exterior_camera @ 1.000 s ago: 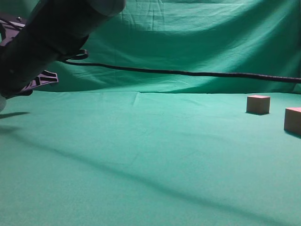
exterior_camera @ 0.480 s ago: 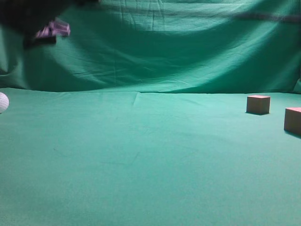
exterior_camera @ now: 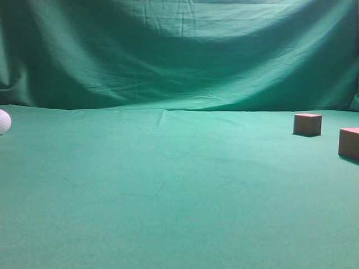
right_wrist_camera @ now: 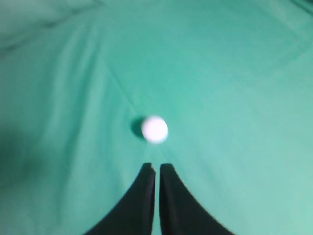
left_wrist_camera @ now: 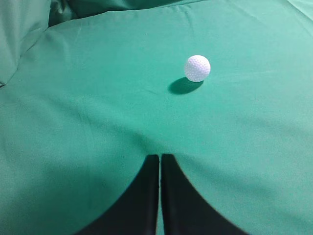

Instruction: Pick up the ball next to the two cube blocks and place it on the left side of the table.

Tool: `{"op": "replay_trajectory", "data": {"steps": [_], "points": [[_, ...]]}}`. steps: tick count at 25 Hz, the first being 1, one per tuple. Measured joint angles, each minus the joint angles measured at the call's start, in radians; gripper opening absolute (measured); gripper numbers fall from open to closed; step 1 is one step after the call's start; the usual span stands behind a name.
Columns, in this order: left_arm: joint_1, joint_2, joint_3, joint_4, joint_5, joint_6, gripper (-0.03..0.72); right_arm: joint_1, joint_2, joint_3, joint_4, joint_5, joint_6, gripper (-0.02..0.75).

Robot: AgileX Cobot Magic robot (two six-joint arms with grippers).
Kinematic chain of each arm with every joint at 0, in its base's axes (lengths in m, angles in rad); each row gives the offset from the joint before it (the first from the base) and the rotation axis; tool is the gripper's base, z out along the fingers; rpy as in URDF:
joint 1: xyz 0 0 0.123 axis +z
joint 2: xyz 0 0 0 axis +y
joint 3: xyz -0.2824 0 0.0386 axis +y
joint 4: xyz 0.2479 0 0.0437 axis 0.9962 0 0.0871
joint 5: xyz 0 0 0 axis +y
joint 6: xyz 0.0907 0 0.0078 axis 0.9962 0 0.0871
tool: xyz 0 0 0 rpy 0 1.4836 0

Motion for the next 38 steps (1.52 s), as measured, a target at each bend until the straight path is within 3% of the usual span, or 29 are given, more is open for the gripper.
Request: {"op": "replay_trajectory", "data": {"steps": [4,10,15,21,24,38], "points": [[0.000,0.000,0.000,0.000,0.000,0.000,0.000,-0.002,-0.121,0.030,-0.169,0.054,0.138,0.000],[0.000,0.000,0.000,0.000,0.000,0.000,0.000,-0.003,-0.337,0.183,-0.204,0.062,0.165,0.000],[0.000,0.000,0.000,0.000,0.000,0.000,0.000,-0.003,-0.550,0.481,-0.224,0.043,0.174,0.000],[0.000,0.000,0.000,0.000,0.000,0.000,0.000,-0.003,-0.892,0.958,-0.224,-0.233,0.196,0.000],[0.000,0.000,0.000,0.000,0.000,0.000,0.000,-0.003,-1.035,1.143,-0.238,-0.301,0.198,0.000],[0.000,0.000,0.000,0.000,0.000,0.000,0.000,-0.003,-1.516,1.630,-0.352,-0.428,0.226,0.000]]}}
